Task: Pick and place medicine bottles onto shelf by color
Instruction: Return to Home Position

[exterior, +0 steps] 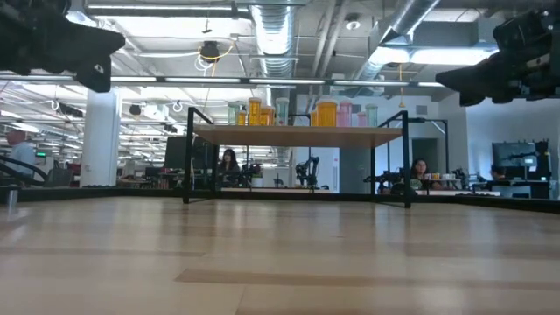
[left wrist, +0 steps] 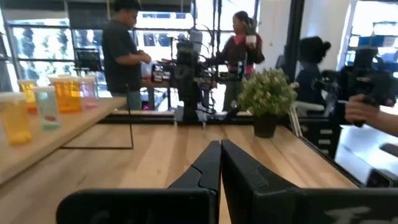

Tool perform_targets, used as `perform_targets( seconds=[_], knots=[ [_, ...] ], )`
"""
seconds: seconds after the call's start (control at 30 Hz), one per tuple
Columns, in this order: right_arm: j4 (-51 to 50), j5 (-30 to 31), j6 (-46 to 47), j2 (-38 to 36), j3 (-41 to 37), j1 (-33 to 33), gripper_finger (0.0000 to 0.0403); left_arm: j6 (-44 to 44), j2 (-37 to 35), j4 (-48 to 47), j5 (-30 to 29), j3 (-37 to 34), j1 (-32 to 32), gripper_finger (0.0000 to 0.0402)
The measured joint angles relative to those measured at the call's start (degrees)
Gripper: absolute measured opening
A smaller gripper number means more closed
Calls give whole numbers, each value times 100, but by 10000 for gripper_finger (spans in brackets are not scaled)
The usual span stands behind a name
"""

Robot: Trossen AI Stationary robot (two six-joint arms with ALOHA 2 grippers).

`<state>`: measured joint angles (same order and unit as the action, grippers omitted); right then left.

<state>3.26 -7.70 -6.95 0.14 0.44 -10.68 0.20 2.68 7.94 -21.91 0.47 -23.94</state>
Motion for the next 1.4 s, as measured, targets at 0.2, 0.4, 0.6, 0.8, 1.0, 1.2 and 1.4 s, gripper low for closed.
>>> perform_targets(
  seconds=[0.2,0.4,0.6,0.8,1.0,1.2,1.4],
  knots=[
    [-50,3,34,-4,-3,0,8,174,-225,-319,155,-4,0,0],
    [-84,169,90,22,-6,2,14,302,-245,-332,213,-4,0,0],
    [-91,172,91,22,-8,2,28,174,-243,-332,153,-5,0,0],
    [-97,172,91,22,-10,2,33,219,-242,-332,157,-7,0,0],
    [-104,174,93,22,-10,2,31,187,-242,-332,160,-7,0,0],
    [-106,174,93,22,-12,2,31,167,-242,-332,162,-9,0,0],
    [-108,174,95,22,-14,2,32,186,-242,-332,162,-9,0,0]
  ],
)
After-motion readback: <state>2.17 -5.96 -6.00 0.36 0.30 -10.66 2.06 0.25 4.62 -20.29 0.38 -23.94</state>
